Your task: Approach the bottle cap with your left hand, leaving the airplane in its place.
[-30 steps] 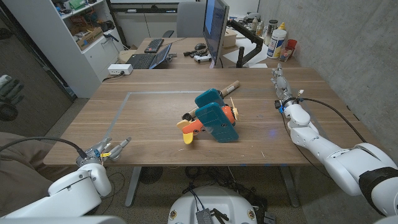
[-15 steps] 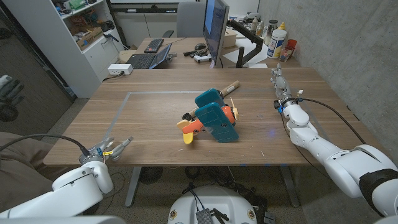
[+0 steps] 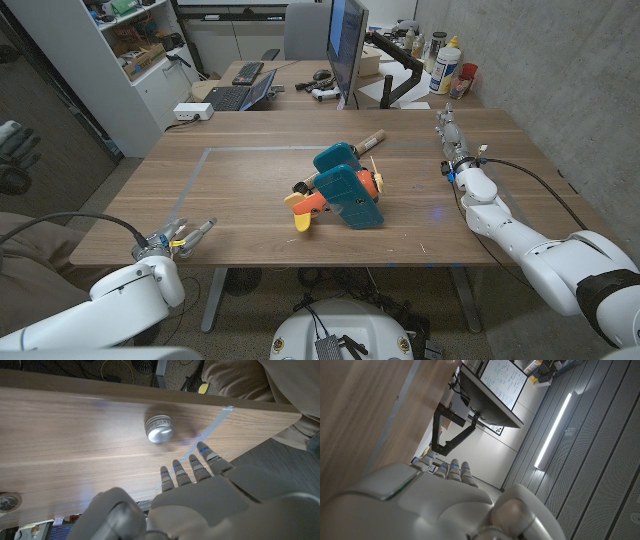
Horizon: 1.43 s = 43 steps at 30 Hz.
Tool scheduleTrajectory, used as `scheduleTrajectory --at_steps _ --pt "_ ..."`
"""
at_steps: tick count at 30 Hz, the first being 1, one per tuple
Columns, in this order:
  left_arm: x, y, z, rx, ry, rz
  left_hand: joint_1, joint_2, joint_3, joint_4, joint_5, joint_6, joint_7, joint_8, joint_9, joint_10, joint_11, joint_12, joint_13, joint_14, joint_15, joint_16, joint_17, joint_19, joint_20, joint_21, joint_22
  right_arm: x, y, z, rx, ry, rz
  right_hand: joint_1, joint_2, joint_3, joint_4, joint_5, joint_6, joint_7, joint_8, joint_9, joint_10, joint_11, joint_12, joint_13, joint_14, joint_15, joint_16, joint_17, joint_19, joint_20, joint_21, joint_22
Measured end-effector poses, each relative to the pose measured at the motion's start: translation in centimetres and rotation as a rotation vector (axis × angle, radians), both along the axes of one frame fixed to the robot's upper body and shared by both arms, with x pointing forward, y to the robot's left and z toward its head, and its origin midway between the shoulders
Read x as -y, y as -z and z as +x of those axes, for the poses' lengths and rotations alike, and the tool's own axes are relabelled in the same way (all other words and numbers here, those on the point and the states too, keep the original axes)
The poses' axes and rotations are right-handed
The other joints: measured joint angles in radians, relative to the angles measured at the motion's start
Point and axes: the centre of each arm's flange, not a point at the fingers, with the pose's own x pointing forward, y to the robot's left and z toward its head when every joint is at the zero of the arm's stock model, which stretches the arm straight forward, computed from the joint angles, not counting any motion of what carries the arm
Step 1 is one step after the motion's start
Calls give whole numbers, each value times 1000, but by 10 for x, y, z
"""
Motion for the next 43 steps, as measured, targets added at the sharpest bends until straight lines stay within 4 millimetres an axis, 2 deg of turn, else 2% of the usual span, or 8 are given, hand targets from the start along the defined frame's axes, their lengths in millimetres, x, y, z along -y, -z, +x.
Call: scheduleTrajectory --at_steps 13,43 --pt "6 -3 7 1 16 13 5 5 0 0 0 4 -4 0 0 0 0 0 0 0 0 0 0 0 0 0 0 2 -3 1 6 -4 3 0 0 -4 4 0 0 0 0 0 0 0 0 0 0 0 0 0 0 0 0 0" --pt "5 -2 9 -17 22 32 9 8 0 0 0 7 -7 0 0 0 0 0 0 0 0 0 0 0 0 0 0 -3 -4 0 16 -7 6 0 0 -9 0 -1 0 0 0 0 0 0 0 0 0 0 0 0 0 0 0 0"
